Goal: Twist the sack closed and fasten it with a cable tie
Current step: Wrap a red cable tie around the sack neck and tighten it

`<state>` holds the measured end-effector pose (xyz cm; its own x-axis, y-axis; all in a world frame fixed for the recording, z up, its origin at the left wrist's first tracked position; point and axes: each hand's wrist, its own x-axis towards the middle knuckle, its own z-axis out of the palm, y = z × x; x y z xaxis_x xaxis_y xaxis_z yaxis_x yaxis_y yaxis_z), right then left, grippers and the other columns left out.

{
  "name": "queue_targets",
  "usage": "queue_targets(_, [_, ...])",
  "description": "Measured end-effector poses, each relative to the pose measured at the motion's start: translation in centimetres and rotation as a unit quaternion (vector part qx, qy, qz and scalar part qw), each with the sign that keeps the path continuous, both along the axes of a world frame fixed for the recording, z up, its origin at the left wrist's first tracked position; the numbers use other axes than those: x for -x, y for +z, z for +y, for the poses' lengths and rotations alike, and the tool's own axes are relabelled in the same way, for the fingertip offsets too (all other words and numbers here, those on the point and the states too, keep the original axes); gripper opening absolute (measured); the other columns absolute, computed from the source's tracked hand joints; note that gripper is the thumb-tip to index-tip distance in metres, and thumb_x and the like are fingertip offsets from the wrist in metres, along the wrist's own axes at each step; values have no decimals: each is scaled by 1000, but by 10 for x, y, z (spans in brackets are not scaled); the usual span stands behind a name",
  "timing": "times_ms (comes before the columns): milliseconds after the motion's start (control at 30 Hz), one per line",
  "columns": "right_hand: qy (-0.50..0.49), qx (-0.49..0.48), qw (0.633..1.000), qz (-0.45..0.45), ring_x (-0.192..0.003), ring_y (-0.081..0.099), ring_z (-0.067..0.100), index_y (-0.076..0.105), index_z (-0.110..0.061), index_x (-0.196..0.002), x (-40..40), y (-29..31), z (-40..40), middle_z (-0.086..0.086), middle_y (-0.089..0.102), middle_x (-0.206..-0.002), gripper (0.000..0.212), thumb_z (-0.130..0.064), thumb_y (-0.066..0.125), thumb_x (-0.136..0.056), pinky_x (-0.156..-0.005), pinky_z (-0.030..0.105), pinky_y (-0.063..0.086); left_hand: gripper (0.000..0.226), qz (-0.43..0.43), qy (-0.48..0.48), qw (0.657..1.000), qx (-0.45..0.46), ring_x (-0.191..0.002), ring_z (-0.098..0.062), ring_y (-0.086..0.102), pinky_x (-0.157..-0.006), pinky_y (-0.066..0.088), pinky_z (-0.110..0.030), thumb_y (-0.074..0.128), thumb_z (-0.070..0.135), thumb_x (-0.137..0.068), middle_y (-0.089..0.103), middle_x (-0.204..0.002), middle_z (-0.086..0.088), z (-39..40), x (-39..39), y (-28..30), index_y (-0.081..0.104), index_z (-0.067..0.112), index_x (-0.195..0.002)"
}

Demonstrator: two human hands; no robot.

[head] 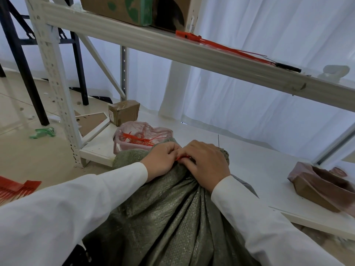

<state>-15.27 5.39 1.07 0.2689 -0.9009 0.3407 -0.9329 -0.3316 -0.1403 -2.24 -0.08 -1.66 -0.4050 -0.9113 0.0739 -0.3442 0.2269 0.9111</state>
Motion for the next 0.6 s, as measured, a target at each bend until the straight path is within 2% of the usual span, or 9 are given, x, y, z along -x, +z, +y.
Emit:
queue_targets(67, [4, 17, 1000, -12, -68, 63, 20, 65, -27, -75, 3, -2, 0, -5, 64, -73, 11, -31, 55, -76, -67, 20, 32, 21, 18, 1, 1000, -22, -79, -15, 53, -73, 43, -23, 47, 12, -93, 62, -85, -7, 0, 2, -1, 64, 1, -89])
queue_targets(133, [15, 8, 1000, -14, -68, 62, 19, 65, -25, -75, 4, -2, 0, -5, 65, -72, 17, -33, 50, -75, -67, 20, 29, 21, 37, 6, 998, -56, -79, -16, 53, -74, 44, -27, 47, 12, -93, 62, -85, -9, 0, 4, -2, 63, 0, -90])
queue_targets(300, [43, -12, 999, -4, -74, 59, 17, 65, -26, -77, 7, -2, 2, -7, 66, -76, 20, -38, 49, -78, -71, 20, 31, 15, 72, 10, 990, -123, -71, -13, 54, -64, 46, -21, 49, 10, -92, 60, -75, -4, 3, 7, -2, 60, 10, -83])
queue_targets(367, [23, -38, 998, -48, -81, 57, 16, 63, -26, -80, 7, 0, 5, -7, 63, -81, 20, -43, 53, -78, -73, 24, 37, 14, 84, 11, 988, -127, -73, -14, 55, -65, 47, -21, 50, 12, -92, 61, -77, -5, 3, 7, -1, 60, 12, -81])
queue_targets(433, [-12, -37, 994, -102, -82, 54, 11, 55, -27, -83, 9, 2, 8, -10, 59, -84, 13, -36, 64, -77, -72, 24, 40, 18, 103, 5, 987, -126, -72, -12, 55, -63, 47, -17, 50, 14, -93, 62, -77, -3, 4, 8, 1, 59, 14, -78])
queue_targets(467, [-30, -31, 993, -110, -81, 51, 9, 51, -28, -83, 9, 2, 9, -11, 56, -86, 17, -31, 67, -77, -70, 23, 39, 22, 113, 2, 985, -129, -69, -10, 55, -59, 46, -13, 48, 14, -94, 62, -75, -1, 5, 9, 2, 59, 15, -75])
queue_targets(600, [-81, -26, 996, -39, -91, 52, 15, 59, -19, -88, 13, 0, 14, -5, 53, -98, 12, -28, 61, -81, -72, 24, 32, 28, 146, 7, 975, -166, -64, -11, 55, -50, 48, -13, 45, 15, -97, 61, -71, -2, 8, 10, 4, 59, 15, -73])
